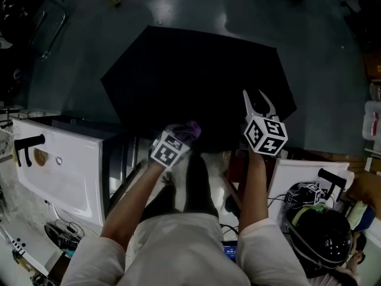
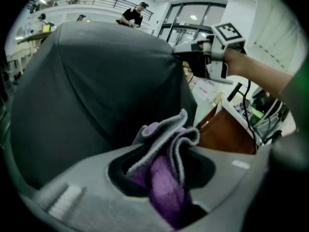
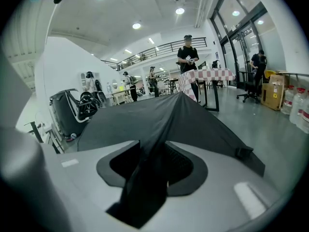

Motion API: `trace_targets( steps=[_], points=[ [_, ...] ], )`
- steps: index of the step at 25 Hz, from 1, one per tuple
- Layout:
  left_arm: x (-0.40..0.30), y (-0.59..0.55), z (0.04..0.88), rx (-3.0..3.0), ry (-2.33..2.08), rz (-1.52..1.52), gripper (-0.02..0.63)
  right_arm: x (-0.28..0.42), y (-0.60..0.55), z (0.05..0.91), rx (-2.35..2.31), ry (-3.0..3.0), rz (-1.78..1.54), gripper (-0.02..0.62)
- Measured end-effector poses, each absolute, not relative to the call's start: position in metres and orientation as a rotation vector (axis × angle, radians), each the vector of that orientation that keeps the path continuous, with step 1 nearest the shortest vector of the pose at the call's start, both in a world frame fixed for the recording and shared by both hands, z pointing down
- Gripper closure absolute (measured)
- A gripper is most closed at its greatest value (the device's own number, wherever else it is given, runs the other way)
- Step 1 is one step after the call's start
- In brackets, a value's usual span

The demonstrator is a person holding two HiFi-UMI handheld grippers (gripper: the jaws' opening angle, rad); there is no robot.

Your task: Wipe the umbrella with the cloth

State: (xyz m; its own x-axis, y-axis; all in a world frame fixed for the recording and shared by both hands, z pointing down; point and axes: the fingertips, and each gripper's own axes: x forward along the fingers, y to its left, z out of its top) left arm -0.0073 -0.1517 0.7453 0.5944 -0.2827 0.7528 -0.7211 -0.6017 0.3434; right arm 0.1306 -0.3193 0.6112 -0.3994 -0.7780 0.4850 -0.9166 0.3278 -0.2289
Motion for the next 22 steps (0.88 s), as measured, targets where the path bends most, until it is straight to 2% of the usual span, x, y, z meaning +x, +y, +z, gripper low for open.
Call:
trace_targets(
  steps=[7,12,16,22],
  points=[
    [0.003,-0.114,0.78,2.048,-0.682,0.853,0.468,0.13,-0.317,0.61,1.526,-2.304,0.691,0.428],
    [0.0,-0.11,0.771,2.009,-0.682,0.781,0.468,0.129,-0.313,0.602,1.51,-2.323,0.701,0.42],
    [-0.008,-0.142,0.713,2.091,-0.696,0.61,0.466,0.133,-0.304,0.592,1.498,-2.335,0.707,0.417],
    [0.005,-0.241,0.572,2.423,-0.781,0.462,0.466,0.143,-0.281,0.591,1.516,-2.33,0.789,0.417]
  ],
)
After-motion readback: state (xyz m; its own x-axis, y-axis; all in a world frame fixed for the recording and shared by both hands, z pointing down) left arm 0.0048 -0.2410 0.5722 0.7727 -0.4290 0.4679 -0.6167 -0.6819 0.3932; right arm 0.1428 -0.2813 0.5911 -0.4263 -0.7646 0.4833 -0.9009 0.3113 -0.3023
